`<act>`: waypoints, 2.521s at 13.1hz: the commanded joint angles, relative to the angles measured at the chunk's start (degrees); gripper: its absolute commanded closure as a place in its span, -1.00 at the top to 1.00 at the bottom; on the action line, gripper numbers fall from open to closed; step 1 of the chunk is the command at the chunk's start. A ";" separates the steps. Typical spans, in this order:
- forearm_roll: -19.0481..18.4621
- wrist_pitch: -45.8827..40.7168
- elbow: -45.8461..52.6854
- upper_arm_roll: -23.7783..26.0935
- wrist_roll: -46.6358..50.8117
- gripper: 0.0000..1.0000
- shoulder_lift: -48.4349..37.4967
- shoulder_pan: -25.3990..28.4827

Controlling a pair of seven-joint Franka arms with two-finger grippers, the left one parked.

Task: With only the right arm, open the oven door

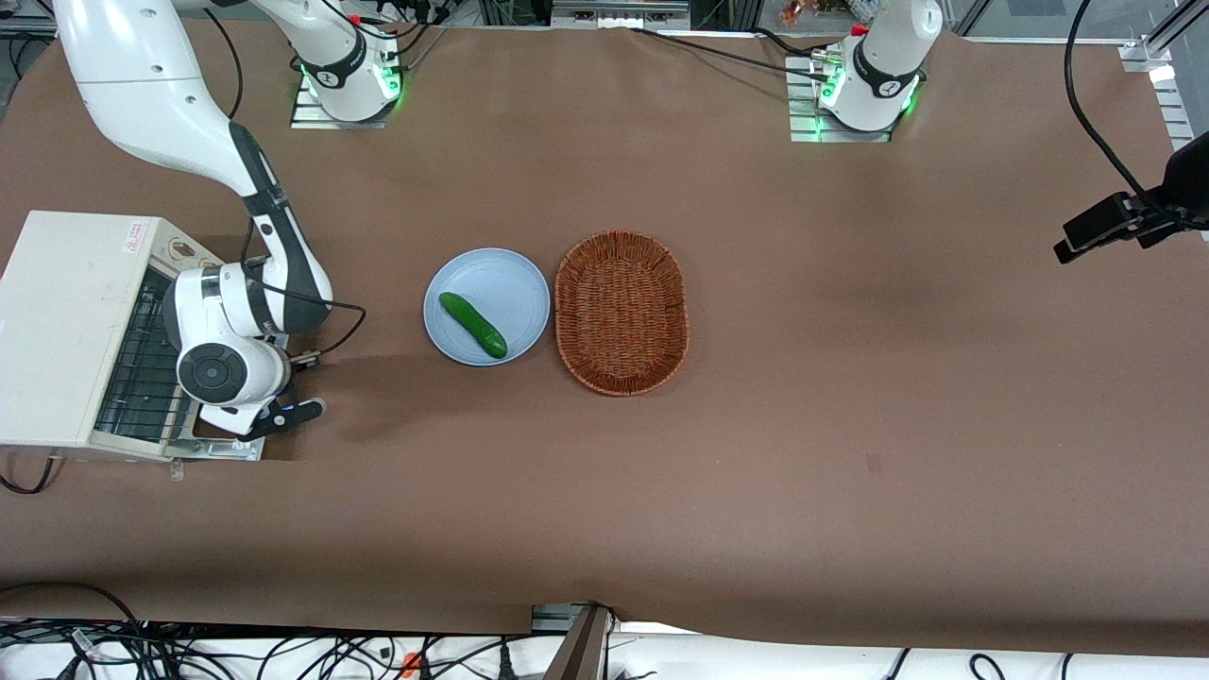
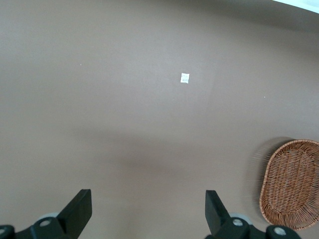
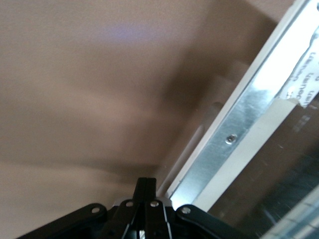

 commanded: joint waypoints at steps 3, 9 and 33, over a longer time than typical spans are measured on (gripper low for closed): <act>4.98 -2.41 0.26 -2.90 3.24 -1.00 0.43 -3.04; 18.46 -9.43 2.72 -2.90 9.93 -1.00 0.52 -2.60; 17.85 -40.72 13.27 -5.98 3.18 1.00 -28.21 -2.60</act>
